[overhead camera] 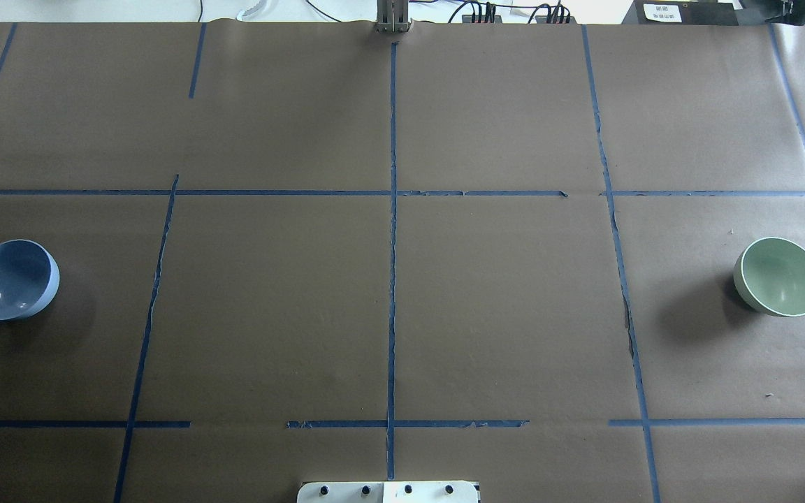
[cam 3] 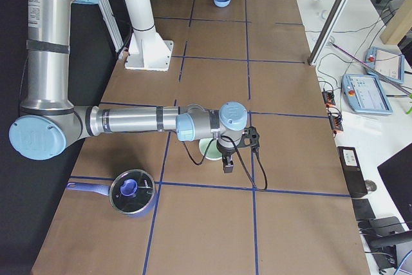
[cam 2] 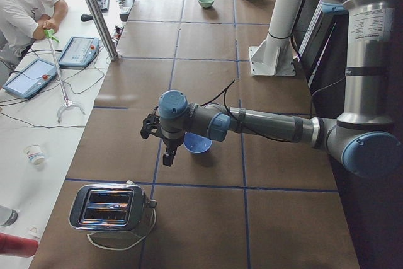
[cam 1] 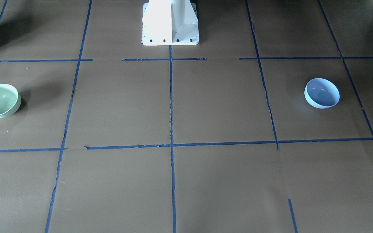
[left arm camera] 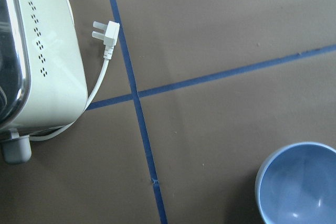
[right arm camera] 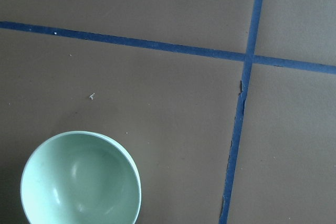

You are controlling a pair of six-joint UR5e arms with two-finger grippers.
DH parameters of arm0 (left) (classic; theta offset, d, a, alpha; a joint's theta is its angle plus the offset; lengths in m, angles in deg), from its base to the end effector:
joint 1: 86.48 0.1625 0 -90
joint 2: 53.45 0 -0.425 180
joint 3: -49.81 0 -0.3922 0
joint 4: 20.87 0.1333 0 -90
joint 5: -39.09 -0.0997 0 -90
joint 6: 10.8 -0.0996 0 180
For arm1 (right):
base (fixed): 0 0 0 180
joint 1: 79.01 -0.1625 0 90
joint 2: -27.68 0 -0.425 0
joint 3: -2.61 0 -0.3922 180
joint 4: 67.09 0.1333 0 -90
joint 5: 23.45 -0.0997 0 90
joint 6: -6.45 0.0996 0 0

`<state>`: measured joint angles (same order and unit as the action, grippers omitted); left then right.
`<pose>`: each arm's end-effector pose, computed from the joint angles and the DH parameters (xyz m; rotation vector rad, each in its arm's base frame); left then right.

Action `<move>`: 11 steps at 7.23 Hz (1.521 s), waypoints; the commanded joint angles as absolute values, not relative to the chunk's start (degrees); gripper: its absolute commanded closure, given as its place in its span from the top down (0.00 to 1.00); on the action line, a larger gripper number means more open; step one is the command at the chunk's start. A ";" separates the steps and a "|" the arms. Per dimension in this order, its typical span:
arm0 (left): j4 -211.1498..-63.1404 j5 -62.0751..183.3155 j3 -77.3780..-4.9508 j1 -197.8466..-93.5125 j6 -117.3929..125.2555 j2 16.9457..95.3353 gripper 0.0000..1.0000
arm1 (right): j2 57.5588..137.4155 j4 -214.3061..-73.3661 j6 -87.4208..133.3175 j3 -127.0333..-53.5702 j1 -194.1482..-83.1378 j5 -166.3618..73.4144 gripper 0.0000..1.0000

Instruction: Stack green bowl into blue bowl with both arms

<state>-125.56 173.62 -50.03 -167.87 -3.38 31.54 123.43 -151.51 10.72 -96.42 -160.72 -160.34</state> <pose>0.0078 -0.4756 0.5865 0.2129 0.8073 0.1519 -0.0061 -0.4619 0.6148 0.0557 -0.8282 -0.1294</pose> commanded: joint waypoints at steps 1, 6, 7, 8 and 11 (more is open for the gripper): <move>-141.56 169.79 -49.69 -157.55 14.06 26.11 1.00 | 123.92 -149.27 12.86 -96.36 -159.70 -160.30 1.00; -144.96 161.78 -46.79 -142.65 30.50 26.09 0.76 | 124.45 -149.27 12.78 -96.18 -159.70 -160.12 1.00; -144.97 161.78 -46.09 -142.65 33.47 26.61 0.45 | 124.45 -149.27 12.78 -96.18 -159.70 -160.12 1.00; -144.97 161.87 -46.00 -142.56 34.11 26.70 0.17 | 124.45 -149.27 12.78 -96.18 -159.70 -160.21 1.00; -143.14 165.27 -50.18 -142.73 34.81 27.66 0.00 | 124.45 -149.27 12.86 -96.18 -159.70 -160.12 1.00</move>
